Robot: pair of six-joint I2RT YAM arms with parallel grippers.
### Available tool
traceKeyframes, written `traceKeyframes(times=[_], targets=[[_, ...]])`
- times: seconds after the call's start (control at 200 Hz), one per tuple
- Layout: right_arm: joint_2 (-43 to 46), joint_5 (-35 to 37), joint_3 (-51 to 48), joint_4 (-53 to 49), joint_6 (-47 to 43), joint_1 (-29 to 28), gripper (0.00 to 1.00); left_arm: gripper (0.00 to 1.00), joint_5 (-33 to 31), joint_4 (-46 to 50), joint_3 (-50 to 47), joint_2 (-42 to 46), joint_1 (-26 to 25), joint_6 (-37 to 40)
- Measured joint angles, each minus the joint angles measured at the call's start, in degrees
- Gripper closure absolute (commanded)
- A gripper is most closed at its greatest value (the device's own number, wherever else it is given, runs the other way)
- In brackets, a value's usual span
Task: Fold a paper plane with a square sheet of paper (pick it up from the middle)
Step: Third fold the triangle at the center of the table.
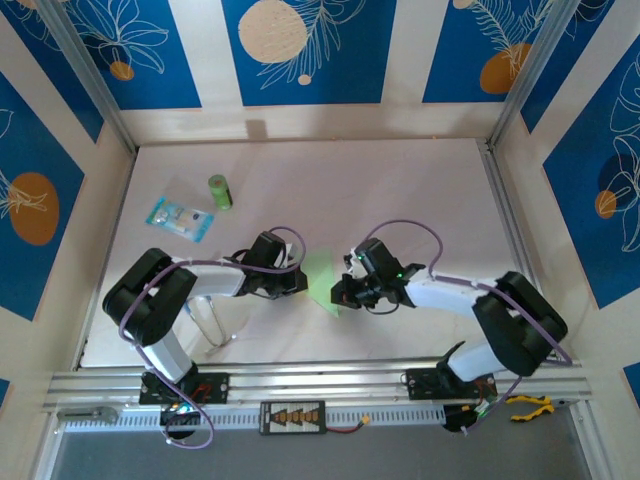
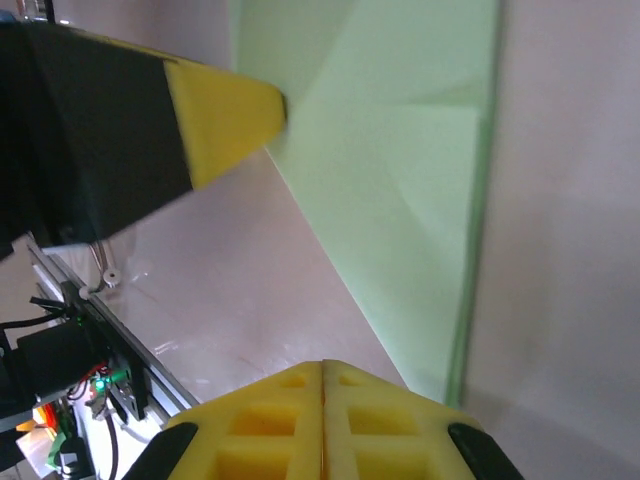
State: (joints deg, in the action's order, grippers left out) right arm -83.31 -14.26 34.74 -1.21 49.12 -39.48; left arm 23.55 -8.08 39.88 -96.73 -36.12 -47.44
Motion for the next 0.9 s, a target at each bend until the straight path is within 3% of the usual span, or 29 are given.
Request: traceKeyframes(times=[0.23, 0.385, 0.585, 0.9], targets=[[-8.39, -0.46, 1.95, 0.85, 0.07, -0.02, 0.95, 0.97, 0.48, 0.02, -0.02, 0.17, 0.15, 0.0], [-8.74, -0.57, 1.18, 1.92, 0.2, -0.2, 0.97, 0.91, 0.57, 0.42, -0.37, 2.54, 0.26, -0.02], [-8.63, -0.57, 0.87, 2.49, 0.48, -0.2, 0.97, 0.95, 1.97, -1.46, -0.07, 4.87, -1.36, -0.66], [-8.63, -0.42, 0.87, 2.47, 0.48, -0.2, 0.98, 0.96, 2.32, -3.65, -1.03, -0.85, -3.87, -3.08]])
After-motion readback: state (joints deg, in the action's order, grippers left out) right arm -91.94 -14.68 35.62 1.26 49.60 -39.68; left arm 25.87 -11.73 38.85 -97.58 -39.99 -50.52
